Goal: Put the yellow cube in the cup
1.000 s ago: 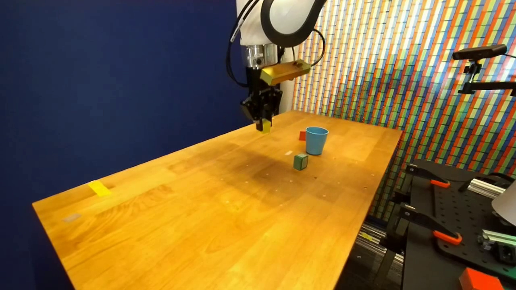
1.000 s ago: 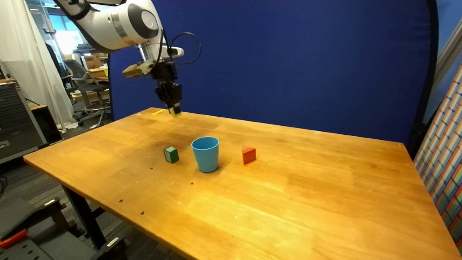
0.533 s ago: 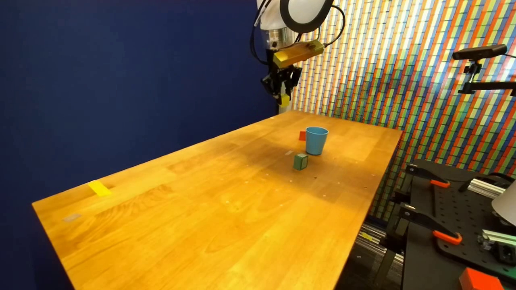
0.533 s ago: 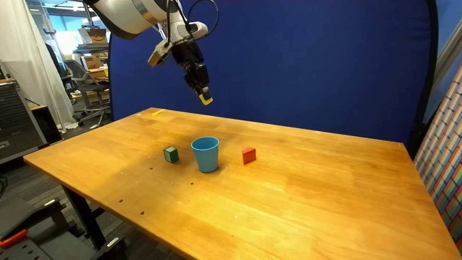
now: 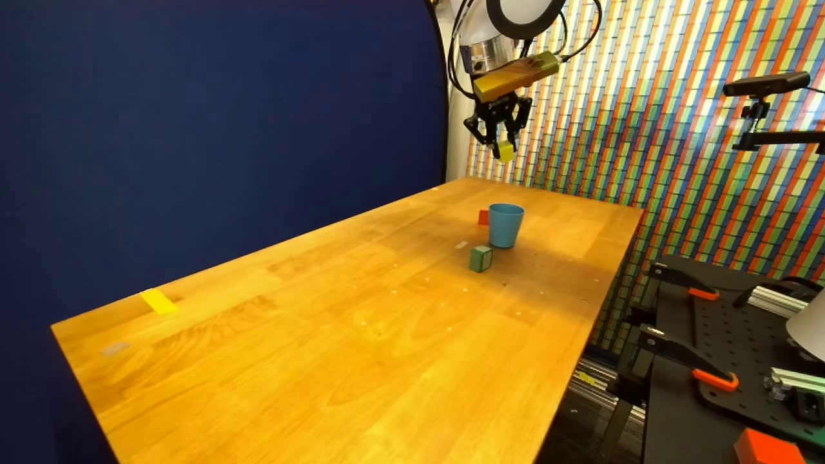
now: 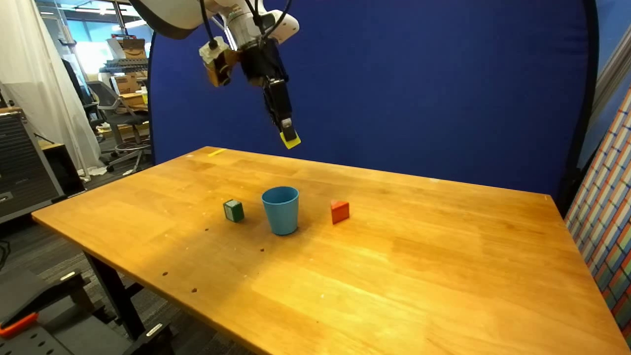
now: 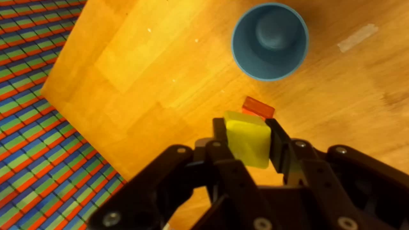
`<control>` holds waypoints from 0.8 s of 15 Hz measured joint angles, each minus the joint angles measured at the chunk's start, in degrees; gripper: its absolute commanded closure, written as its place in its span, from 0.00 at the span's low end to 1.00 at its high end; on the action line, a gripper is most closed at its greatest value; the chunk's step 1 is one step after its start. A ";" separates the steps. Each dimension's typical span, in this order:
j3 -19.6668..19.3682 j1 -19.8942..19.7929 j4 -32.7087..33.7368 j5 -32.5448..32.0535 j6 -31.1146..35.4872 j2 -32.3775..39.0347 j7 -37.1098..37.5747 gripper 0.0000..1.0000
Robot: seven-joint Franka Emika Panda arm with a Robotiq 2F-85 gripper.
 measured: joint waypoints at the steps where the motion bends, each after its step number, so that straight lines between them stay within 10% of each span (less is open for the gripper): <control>1: 0.32 -0.64 -1.39 0.32 -0.24 -0.53 0.30 0.86; 12: 4.71 -2.97 -7.34 4.62 2.86 3.60 0.28 0.87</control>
